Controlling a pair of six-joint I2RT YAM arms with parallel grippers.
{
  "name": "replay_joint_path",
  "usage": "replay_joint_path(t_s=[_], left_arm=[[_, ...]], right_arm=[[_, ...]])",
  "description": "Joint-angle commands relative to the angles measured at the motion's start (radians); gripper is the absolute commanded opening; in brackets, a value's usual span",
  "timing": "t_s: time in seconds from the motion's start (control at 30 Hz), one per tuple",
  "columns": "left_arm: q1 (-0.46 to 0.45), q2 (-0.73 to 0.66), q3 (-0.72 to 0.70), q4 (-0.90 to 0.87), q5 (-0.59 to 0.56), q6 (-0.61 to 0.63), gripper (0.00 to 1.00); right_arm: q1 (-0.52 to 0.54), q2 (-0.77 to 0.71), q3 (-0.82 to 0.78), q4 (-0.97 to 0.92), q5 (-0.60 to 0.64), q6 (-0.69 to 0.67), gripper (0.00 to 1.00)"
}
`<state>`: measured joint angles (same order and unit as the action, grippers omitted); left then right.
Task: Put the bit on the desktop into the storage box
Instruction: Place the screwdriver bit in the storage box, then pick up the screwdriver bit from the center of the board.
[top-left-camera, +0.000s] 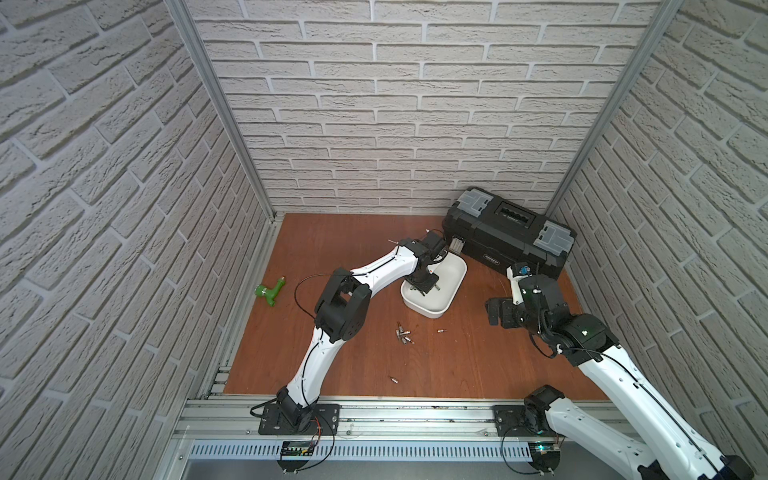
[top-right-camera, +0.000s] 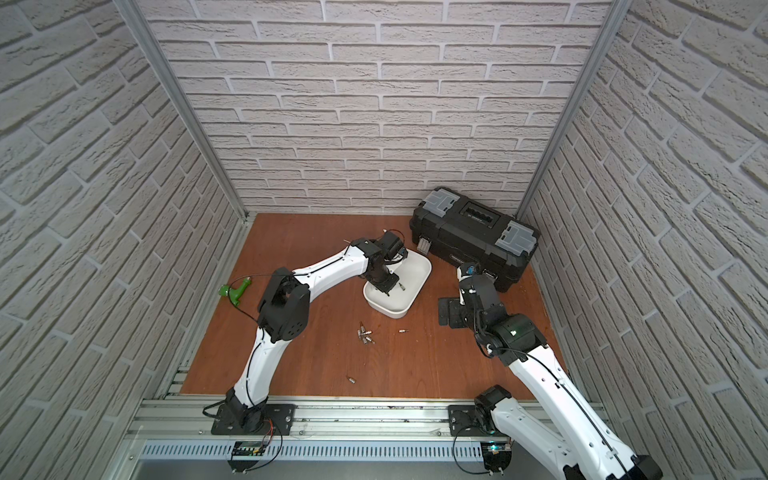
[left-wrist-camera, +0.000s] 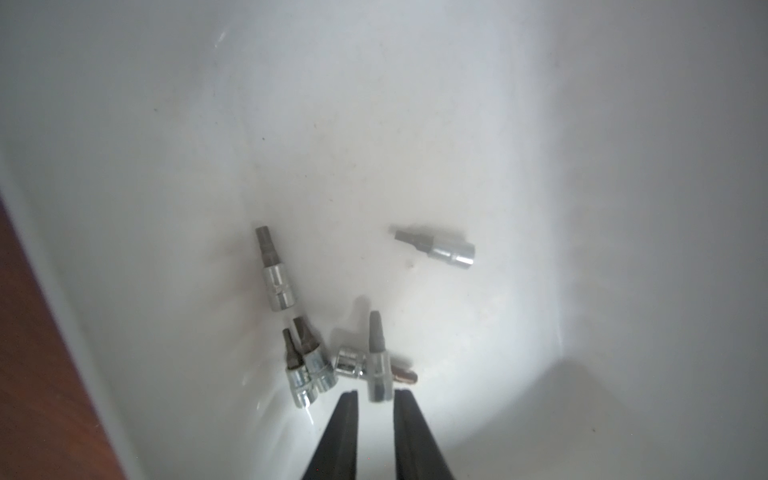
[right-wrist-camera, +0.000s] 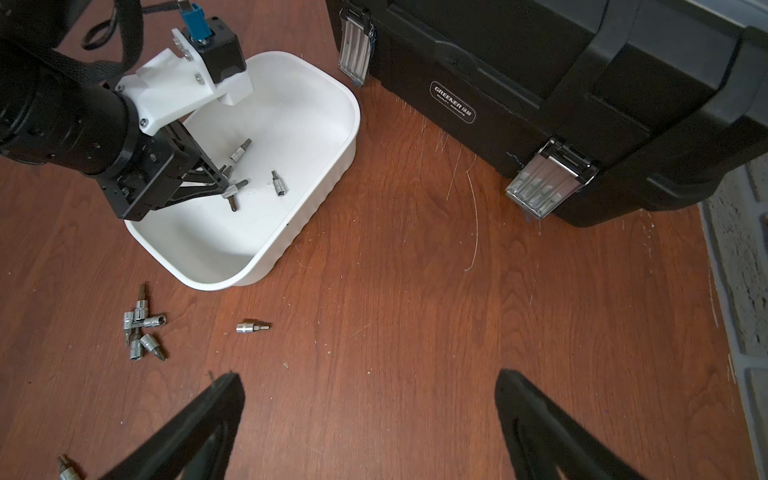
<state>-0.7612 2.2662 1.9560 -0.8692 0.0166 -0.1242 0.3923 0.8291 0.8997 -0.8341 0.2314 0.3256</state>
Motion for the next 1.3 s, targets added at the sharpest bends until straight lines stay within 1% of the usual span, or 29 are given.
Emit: replay_joint_path(t_s=[0.0,0.23,0.63,0.8,0.97,1.27], left_arm=[[0.007,0.013,0.029,-0.013,0.01,0.008,0.23],[0.004,-0.003,0.029,-0.016,0.006,0.006,0.33],[-0.006,-0.06,0.026,-0.027,0.0,0.006,0.55],[-0.008,-0.092,0.02,-0.03,-0.006,0.006,0.61],[-0.013,-0.146,-0.014,-0.017,-0.016,0.005,0.68],[-0.012,-0.269,-0.119,0.011,-0.054,-0.013,0.76]], right_arm=[[-0.009,-0.001,-0.011,0.015,0.014,-0.005,0.99],[-0.009,-0.005,-0.013,0.013,0.014,-0.005,0.99],[-0.008,-0.01,-0.005,0.005,0.014,-0.008,0.99],[-0.009,-0.01,-0.004,0.004,0.01,-0.009,0.99],[-0.009,-0.01,0.004,0.001,0.007,-0.01,0.99],[-0.009,-0.006,0.007,0.004,-0.001,-0.01,0.99]])
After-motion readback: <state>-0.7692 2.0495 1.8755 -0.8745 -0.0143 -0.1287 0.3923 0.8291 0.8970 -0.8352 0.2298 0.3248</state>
